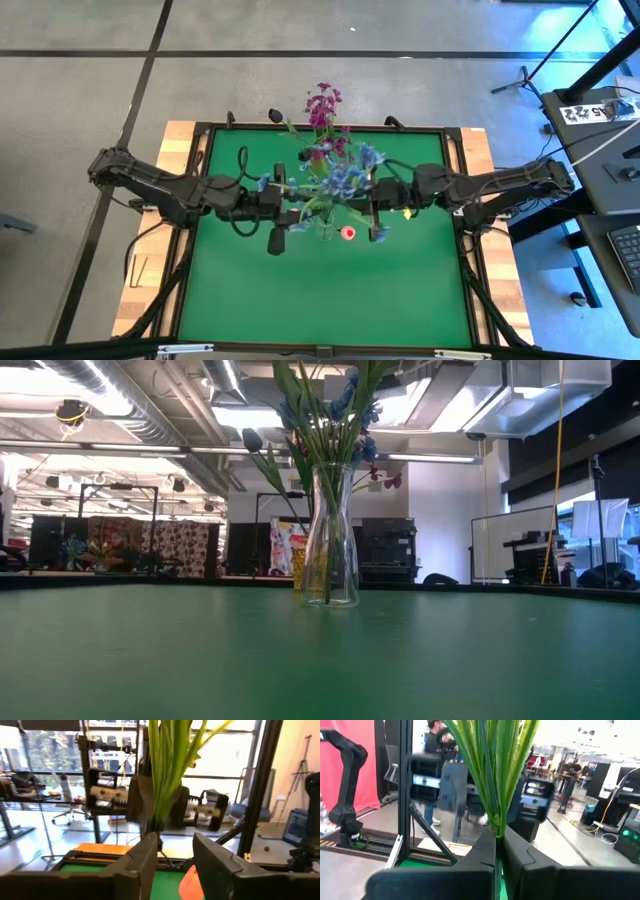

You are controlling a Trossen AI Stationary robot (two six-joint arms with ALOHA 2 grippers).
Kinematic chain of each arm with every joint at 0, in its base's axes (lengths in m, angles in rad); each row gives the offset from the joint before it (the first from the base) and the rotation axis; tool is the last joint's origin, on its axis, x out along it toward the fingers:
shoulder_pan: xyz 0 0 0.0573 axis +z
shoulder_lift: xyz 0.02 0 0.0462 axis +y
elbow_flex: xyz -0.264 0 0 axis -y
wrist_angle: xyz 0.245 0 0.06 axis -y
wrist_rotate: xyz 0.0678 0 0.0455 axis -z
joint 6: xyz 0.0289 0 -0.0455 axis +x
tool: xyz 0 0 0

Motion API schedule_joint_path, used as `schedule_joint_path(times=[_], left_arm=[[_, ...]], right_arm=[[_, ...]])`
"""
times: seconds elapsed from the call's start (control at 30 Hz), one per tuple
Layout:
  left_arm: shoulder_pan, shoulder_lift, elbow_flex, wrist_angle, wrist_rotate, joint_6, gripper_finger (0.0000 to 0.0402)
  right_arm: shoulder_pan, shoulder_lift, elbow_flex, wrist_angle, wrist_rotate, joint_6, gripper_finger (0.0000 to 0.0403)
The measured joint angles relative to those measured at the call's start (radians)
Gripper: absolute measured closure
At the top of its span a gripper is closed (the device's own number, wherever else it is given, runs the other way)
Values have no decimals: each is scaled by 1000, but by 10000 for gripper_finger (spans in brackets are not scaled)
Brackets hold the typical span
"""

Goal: Sort flowers into vase by color
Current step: Put the blue flowers into the transparent vase

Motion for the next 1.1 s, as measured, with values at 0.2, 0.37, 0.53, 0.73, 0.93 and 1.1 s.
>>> schedule_joint_path(times=[0.2,0.37,0.53,0.73,0.93,1.1], left_arm=[[-47,-28,0,-15,-93,39,251],[-84,-62,0,-66,-183,57,245],[-133,-112,0,-85,-267,90,245],[-168,-152,0,-158,-340,102,247],[-166,-177,-64,-202,-438,85,249],[-167,-226,-176,-86,-432,80,250]], right_arm=[[0,-74,0,-79,1,0,396],[0,-152,-60,-79,1,0,399],[0,-257,-188,13,36,0,399],[0,-349,-387,196,63,16,400],[0,-355,-553,412,65,26,399],[-20,-312,-639,566,64,50,399]])
